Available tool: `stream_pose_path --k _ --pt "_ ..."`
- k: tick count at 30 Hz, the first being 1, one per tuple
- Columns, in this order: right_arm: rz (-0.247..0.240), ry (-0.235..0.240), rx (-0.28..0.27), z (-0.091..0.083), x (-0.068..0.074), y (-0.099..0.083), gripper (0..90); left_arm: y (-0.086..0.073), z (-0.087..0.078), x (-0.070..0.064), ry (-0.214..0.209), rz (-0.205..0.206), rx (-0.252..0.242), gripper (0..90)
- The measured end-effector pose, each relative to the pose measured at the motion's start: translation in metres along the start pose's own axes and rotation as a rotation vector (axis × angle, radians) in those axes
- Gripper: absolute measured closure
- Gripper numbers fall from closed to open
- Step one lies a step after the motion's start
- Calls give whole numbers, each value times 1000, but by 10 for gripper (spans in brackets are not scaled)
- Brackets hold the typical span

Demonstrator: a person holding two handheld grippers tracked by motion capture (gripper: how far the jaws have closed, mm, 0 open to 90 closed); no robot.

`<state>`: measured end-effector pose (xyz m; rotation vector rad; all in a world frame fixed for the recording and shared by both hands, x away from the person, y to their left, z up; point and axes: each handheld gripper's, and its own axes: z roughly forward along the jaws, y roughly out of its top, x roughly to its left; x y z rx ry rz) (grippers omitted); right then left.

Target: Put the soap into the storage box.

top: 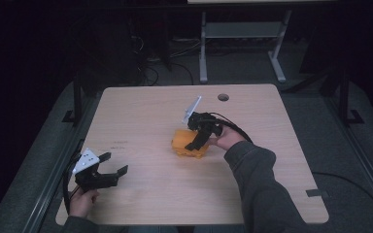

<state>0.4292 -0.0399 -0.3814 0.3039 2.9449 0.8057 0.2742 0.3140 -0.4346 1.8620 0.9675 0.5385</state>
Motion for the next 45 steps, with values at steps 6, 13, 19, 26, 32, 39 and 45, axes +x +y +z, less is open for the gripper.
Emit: stream_pose_path --k 6,13,19,26,32,39,45 --pt "10 -21 -38 -13 0 -7 174 0 0 -1 -1 -1 1 141" --pt "13 -35 -62 -21 1 -13 174 0 0 -1 0 -1 3 141" --pt "17 -43 -72 -27 1 -16 174 0 0 -1 0 0 4 141" --pt "41 -52 -83 -36 2 -21 182 0 0 -1 1 0 5 141" --pt "57 -65 -84 -43 4 -28 185 0 0 -1 2 2 6 141" --pt "75 -77 -91 -49 5 -34 186 0 0 -1 2 7 7 141" --pt "77 -83 -85 -55 7 -38 188 0 1 -1 2 6 7 141"
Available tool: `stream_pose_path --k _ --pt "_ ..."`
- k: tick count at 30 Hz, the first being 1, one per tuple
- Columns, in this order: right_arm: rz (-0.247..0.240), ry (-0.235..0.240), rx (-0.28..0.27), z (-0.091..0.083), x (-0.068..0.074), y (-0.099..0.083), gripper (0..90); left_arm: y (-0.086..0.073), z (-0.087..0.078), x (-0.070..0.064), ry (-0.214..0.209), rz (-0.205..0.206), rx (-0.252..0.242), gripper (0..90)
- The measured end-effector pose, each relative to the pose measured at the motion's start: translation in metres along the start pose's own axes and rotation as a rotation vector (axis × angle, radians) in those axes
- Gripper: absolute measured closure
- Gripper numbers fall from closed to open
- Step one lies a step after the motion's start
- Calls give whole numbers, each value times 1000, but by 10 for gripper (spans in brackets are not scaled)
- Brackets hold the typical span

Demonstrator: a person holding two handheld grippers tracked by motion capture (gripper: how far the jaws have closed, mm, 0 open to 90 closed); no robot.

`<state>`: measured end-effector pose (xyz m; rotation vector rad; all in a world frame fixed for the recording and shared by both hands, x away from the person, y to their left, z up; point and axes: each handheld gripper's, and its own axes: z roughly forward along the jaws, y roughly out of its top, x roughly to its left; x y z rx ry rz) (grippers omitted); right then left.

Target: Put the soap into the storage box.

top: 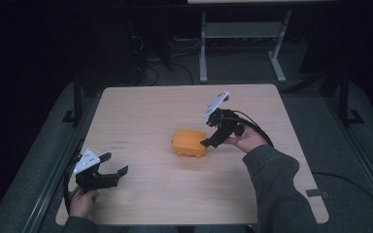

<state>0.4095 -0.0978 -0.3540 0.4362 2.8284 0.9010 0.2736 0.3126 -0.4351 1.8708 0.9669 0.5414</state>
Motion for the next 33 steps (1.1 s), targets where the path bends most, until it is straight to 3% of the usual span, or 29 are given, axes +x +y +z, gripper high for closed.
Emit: stream_pose_path --k 33 --pt "70 4 2 -12 5 -35 196 0 1 -1 1 8 13 141"
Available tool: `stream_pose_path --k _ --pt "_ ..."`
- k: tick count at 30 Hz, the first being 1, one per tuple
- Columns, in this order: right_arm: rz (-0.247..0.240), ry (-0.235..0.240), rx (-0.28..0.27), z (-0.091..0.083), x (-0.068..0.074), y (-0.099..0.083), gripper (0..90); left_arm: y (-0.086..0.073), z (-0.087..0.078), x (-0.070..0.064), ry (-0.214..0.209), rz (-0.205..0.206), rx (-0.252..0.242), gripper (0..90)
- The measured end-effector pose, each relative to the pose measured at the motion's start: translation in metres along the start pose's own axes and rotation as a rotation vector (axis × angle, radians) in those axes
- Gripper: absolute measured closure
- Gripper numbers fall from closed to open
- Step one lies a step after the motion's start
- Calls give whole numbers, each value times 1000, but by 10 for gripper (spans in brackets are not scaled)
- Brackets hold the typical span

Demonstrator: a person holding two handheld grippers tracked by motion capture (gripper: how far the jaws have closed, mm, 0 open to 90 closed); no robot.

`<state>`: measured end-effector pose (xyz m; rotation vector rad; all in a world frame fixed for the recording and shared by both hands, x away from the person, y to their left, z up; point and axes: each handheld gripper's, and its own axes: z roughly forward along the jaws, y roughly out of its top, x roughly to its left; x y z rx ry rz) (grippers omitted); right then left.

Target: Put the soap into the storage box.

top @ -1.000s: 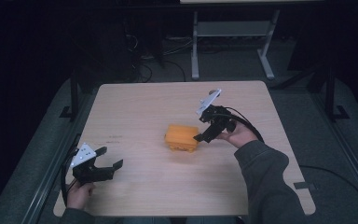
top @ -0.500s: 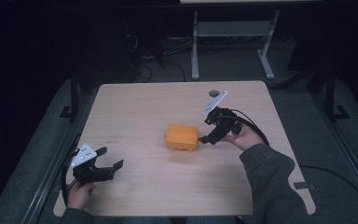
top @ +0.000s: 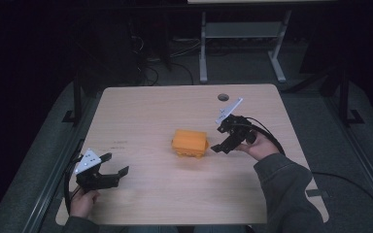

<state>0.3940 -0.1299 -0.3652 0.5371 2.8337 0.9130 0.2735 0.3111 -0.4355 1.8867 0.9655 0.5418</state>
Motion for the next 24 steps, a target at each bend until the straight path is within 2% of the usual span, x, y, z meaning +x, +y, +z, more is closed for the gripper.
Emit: stream_pose_path --k 8,13,18,24 --pt "-1 -8 1 -6 1 -4 198 0 0 0 0 7 2 141" --pt "17 -7 -7 -7 2 -13 203 0 0 -1 -2 7 2 141" --pt "26 -2 8 -6 3 -20 197 0 1 -1 -2 7 2 141" --pt "51 -10 -6 -11 6 -31 203 0 2 -2 -4 12 5 141"
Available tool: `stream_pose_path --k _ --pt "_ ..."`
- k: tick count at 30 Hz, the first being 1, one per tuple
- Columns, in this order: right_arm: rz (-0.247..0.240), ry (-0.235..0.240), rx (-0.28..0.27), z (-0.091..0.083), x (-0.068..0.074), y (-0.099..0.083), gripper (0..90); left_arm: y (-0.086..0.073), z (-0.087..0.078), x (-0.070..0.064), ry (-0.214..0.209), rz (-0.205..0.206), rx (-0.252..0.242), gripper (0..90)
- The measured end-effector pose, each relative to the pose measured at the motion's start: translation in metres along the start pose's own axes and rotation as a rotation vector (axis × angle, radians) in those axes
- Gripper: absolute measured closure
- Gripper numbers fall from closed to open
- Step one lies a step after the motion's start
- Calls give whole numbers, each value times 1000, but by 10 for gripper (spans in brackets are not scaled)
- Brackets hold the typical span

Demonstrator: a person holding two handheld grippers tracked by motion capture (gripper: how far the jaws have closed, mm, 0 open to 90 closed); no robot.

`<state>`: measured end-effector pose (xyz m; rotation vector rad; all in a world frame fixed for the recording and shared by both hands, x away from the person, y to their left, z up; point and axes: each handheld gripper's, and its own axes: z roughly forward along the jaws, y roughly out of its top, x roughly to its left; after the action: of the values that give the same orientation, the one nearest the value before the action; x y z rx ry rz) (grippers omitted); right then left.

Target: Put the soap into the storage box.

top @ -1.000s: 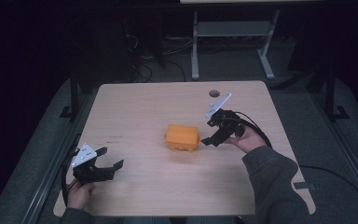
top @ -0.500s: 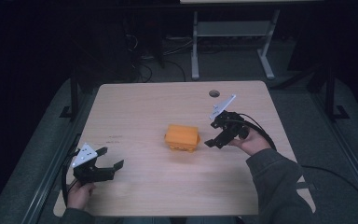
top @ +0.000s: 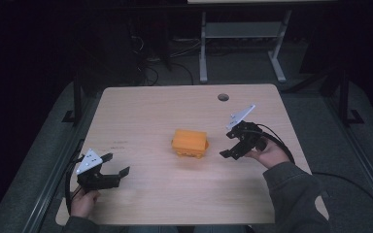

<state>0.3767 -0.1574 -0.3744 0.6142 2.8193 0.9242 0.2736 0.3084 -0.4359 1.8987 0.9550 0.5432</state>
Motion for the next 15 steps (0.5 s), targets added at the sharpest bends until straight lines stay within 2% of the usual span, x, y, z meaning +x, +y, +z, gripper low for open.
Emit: stream_pose_path --k 10,15 --pt "48 -7 0 -4 -1 -23 203 0 1 0 2 0 4 141" --pt "52 -10 -9 -5 -1 -29 204 0 1 -1 1 1 6 141"
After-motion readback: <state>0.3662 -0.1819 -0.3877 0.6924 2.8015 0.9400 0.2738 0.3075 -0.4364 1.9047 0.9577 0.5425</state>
